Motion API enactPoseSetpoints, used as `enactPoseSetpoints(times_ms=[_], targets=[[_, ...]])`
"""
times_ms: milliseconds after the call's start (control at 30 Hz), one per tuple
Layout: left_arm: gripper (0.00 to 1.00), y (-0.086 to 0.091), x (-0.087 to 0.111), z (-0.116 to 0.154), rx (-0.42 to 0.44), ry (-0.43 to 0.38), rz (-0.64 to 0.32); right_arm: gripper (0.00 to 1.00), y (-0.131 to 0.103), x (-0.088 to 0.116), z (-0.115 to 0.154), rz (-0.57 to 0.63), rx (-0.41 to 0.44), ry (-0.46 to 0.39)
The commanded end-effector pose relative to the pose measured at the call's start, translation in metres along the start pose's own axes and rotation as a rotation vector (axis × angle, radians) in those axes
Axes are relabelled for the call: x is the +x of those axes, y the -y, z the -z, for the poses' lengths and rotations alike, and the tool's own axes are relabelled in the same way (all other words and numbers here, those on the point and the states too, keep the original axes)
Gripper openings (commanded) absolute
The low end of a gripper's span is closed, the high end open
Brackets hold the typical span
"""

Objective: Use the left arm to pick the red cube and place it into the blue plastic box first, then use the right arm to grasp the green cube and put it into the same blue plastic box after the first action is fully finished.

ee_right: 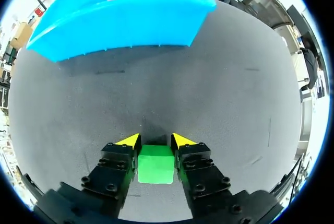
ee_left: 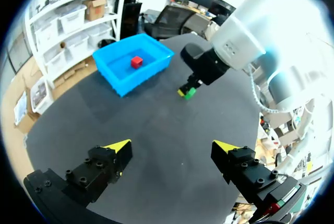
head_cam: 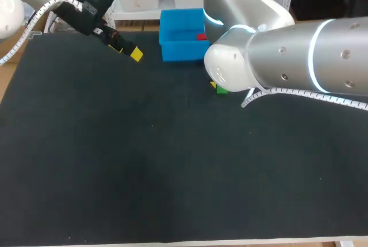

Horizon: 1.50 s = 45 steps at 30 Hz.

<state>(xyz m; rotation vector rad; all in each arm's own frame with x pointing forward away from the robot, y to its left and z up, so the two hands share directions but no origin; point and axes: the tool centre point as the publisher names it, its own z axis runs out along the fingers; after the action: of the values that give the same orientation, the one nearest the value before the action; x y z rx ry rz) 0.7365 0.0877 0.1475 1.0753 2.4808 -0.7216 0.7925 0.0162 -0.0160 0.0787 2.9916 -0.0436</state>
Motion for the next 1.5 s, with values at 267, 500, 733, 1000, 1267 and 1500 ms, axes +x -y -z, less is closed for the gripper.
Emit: enactPoseSetpoints(times_ms=[267, 500, 733, 1000, 1267, 1500], targets=[[1.00, -0.001, 0.001, 0.000, 0.003, 0.005, -0.004, 0.00, 0.007, 0.006, 0.036, -0.006, 0.047, 0.009], [1.00, -0.001, 0.001, 0.000, 0.003, 0.005, -0.004, 0.00, 0.012, 0.003, 0.058, -0.008, 0.066, 0.021], [1.00, -0.001, 0.001, 0.000, 0.003, 0.005, -0.004, 0.00, 0.014, -0.007, 0.081, 0.005, 0.057, 0.058], [1.00, -0.001, 0.001, 0.000, 0.003, 0.005, -0.004, 0.00, 0.013, -0.025, 0.106, 0.033, -0.014, 0.108], [1.00, -0.001, 0.001, 0.000, 0.003, 0.005, -0.004, 0.00, 0.011, -0.043, 0.122, 0.075, -0.124, 0.149], [1.00, -0.001, 0.001, 0.000, 0.003, 0.005, -0.004, 0.00, 0.008, -0.060, 0.129, 0.105, -0.238, 0.168]])
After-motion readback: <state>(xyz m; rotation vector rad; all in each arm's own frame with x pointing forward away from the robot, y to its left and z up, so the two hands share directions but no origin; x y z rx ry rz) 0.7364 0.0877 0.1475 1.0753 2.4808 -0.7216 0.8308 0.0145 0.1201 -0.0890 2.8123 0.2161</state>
